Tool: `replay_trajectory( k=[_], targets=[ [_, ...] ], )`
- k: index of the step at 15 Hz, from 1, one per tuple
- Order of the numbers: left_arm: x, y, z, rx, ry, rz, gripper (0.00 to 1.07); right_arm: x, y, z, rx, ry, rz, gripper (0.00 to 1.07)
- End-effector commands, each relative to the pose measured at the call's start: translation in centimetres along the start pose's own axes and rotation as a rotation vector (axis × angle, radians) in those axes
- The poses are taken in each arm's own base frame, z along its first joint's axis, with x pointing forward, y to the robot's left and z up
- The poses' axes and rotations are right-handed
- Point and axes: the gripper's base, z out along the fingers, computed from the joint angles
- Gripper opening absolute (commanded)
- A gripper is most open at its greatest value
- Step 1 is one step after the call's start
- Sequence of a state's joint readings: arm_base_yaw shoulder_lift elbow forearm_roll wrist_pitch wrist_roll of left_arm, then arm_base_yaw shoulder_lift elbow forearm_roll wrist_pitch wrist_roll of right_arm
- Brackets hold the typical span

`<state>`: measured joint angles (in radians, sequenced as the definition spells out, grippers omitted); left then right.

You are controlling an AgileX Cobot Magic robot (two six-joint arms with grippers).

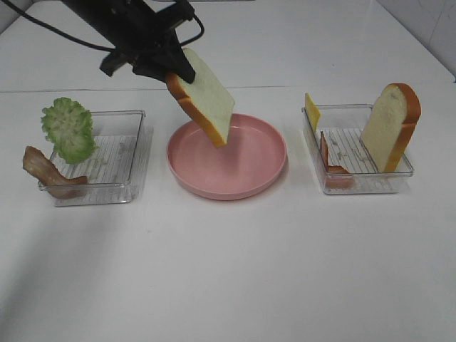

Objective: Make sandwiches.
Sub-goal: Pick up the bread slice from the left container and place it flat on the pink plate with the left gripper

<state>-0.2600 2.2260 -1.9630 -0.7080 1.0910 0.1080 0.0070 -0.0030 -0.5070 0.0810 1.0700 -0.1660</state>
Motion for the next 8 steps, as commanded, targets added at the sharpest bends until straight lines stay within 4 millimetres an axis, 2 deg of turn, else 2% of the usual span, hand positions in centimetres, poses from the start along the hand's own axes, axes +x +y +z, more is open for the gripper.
replay_trajectory(
  k=[1, 5, 8],
  targets=[
    [-0.3, 1.3, 3.1, 0.111, 0.0, -0.074, 0.0, 0.1, 0.0, -0.1, 0.008, -0.017, -0.004, 0.75],
    [-0.5, 2.9, 6.6, 0.246, -0.018, -0.154, 0.0, 0.1, 0.0, -0.1, 0.008, -0.017, -0.004, 0.75],
    [-0.1, 3.5, 8.4, 0.244, -0.001, -0.157, 0.0, 0.1, 0.0, -0.1, 0.008, -0.017, -0.004, 0.75]
  ],
)
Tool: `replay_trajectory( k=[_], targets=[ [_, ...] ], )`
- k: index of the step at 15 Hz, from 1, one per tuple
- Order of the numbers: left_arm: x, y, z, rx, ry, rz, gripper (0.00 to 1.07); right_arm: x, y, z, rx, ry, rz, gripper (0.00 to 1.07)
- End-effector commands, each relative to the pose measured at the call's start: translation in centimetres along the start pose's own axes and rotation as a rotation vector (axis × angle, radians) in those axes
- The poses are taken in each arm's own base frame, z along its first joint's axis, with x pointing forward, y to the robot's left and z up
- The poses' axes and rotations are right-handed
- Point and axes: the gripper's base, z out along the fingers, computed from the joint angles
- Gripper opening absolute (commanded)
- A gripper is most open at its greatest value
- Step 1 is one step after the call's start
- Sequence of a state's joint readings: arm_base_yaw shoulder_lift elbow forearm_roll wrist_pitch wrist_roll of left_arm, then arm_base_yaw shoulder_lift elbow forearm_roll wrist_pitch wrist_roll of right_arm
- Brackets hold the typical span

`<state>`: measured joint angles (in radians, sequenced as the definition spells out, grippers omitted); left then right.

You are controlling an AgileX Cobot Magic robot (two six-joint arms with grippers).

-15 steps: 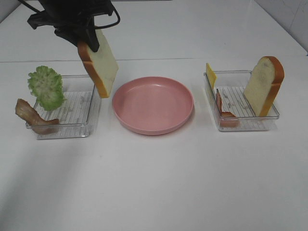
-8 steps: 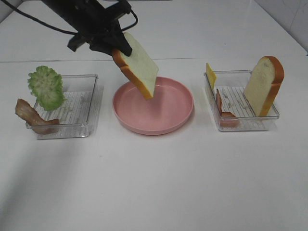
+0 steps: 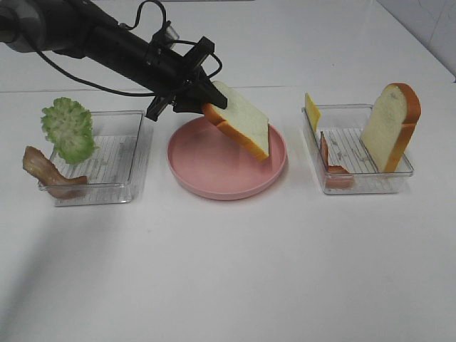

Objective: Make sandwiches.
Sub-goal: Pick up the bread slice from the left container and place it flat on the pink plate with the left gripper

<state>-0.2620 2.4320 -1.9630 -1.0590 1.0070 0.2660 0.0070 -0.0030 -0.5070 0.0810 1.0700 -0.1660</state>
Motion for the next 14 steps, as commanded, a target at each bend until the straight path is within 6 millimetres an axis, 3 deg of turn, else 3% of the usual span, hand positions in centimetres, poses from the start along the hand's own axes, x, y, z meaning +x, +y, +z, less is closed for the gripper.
replay_trajectory(
  k=[1, 4, 7, 8, 14],
  targets=[
    [0.2, 0.0, 0.9, 0.015, -0.001, -0.003, 0.0, 0.1, 0.0, -0.1, 0.008, -0.017, -0.004, 0.75],
    [0.6, 0.5, 1.7, 0.008, 0.022, -0.009, 0.02, 0.1, 0.0, -0.1, 0.008, -0.017, -0.004, 0.75],
    [0.9, 0.8, 2.7, -0.015, 0.031, 0.001, 0.16, 0.1, 0.0, -0.1, 0.008, -0.017, -0.004, 0.75],
    [0.9, 0.8, 2.7, -0.015, 0.031, 0.001, 0.16, 0.1, 0.0, -0.1, 0.008, -0.017, -0.004, 0.75],
    [1.2, 0.8, 2.6, -0.02, 0.065, 0.012, 0.51, 0.1, 0.0, -0.1, 0.008, -0.017, -0.004, 0.75]
  ],
)
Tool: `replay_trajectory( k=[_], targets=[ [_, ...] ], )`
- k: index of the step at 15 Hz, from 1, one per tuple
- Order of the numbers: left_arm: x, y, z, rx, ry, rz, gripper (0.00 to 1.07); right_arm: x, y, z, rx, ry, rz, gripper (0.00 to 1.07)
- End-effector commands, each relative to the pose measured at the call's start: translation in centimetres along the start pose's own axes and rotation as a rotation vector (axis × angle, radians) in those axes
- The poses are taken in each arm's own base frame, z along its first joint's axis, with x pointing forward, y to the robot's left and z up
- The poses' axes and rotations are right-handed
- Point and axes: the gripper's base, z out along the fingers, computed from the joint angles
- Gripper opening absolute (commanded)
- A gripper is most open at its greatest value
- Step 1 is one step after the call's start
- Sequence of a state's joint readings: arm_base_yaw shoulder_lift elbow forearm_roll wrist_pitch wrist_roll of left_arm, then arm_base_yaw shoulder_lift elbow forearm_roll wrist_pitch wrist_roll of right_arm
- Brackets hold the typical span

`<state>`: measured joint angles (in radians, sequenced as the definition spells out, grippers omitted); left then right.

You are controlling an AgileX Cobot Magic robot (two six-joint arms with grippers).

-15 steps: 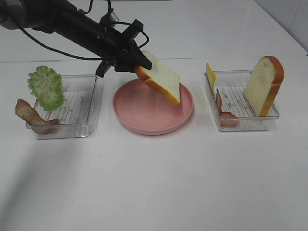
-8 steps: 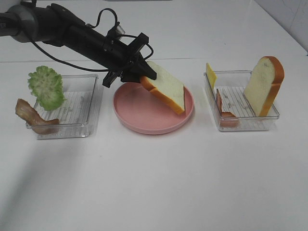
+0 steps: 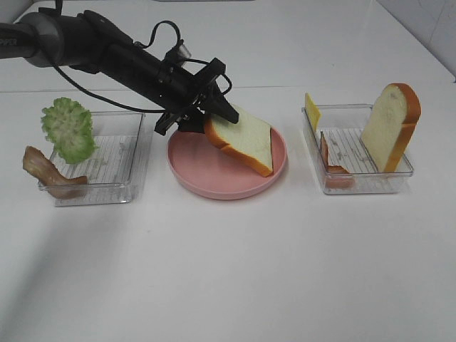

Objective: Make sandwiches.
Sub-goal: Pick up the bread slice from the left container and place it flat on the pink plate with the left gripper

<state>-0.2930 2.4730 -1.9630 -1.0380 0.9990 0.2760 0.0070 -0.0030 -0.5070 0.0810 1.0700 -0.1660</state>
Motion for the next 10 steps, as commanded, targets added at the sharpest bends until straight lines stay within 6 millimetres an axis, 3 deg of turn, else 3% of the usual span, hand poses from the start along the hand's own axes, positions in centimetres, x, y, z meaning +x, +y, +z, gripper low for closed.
replay_trajectory(
  k=[1, 2, 3, 4, 10],
  targets=[
    [0.3, -0.1, 0.3, 0.006, 0.019, 0.006, 0.55, 0.1, 0.0, -0.1, 0.008, -0.017, -0.004, 0.75],
    [0.3, -0.2, 0.2, 0.007, 0.021, 0.01, 0.64, 0.1, 0.0, -0.1, 0.008, -0.017, -0.004, 0.75],
    [0.3, -0.2, 0.2, 0.007, 0.021, 0.01, 0.64, 0.1, 0.0, -0.1, 0.008, -0.017, -0.004, 0.75],
    [0.3, -0.9, -0.5, -0.01, 0.022, 0.067, 0.82, 0.1, 0.0, -0.1, 0.008, -0.017, -0.004, 0.75],
    [0.2, -2.7, -4.2, -0.242, -0.01, 0.195, 0.84, 0.1, 0.0, -0.1, 0.008, -0.017, -0.004, 0.75]
  ],
)
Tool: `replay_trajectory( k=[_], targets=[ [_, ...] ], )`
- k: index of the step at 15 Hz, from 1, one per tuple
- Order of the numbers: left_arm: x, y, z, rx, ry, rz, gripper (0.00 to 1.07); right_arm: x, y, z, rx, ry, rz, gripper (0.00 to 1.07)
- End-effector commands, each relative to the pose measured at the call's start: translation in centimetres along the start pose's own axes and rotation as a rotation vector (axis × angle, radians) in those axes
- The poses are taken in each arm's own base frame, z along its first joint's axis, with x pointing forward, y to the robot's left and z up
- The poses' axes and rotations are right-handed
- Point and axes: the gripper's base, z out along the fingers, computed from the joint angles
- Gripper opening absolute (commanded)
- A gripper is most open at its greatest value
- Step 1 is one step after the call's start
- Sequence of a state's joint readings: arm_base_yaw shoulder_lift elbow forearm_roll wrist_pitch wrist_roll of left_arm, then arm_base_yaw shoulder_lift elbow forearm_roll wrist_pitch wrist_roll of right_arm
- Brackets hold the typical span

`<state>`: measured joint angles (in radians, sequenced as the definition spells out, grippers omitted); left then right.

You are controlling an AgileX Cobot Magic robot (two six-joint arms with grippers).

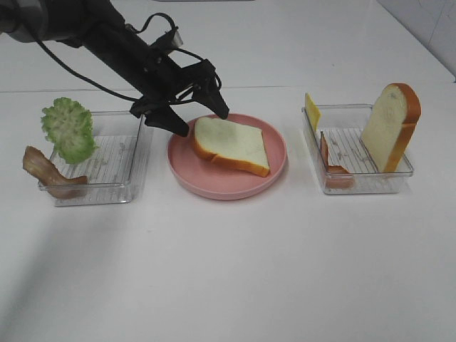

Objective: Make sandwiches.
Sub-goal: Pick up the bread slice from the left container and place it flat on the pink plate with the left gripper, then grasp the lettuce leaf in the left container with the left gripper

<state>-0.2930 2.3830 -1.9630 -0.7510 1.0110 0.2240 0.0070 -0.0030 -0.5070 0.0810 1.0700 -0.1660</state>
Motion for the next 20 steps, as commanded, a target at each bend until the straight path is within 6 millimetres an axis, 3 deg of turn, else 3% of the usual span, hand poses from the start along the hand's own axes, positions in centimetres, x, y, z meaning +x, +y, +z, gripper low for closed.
replay_trajectory(
  k=[1, 4, 6, 9, 10, 14, 20],
  targets=[
    [-0.2, -1.3, -2.1, -0.057, -0.028, 0.038, 0.84, 0.1, 0.0, -0.1, 0.008, -0.017, -0.004, 0.75],
    [-0.5, -2.8, -5.3, -0.134, -0.082, 0.059, 0.84, 0.1, 0.0, -0.1, 0.008, -0.017, -0.004, 0.75],
    [-0.2, -4.1, -8.7, -0.236, -0.108, 0.118, 0.83, 0.1, 0.0, -0.1, 0.008, -0.017, -0.004, 0.75],
    [1.1, -4.3, -12.6, -0.461, -0.057, 0.115, 0.81, 0.1, 0.0, -0.1, 0.008, -0.017, -0.004, 0.75],
    [1.2, -4.3, -13.0, -0.483, -0.053, 0.107, 0.81, 0.1, 0.0, -0.1, 0.008, -0.017, -0.004, 0.75],
    [1.8, -3.1, -15.2, -0.72, -0.023, 0.117, 0.8, 0.1, 0.0, -0.1, 0.008, -0.017, -0.004, 0.75],
    [0.7, 1.7, -17.3, -0.729, -0.057, 0.004, 0.79, 0.1, 0.0, -0.1, 0.008, -0.016, -0.004, 0.75]
  ],
)
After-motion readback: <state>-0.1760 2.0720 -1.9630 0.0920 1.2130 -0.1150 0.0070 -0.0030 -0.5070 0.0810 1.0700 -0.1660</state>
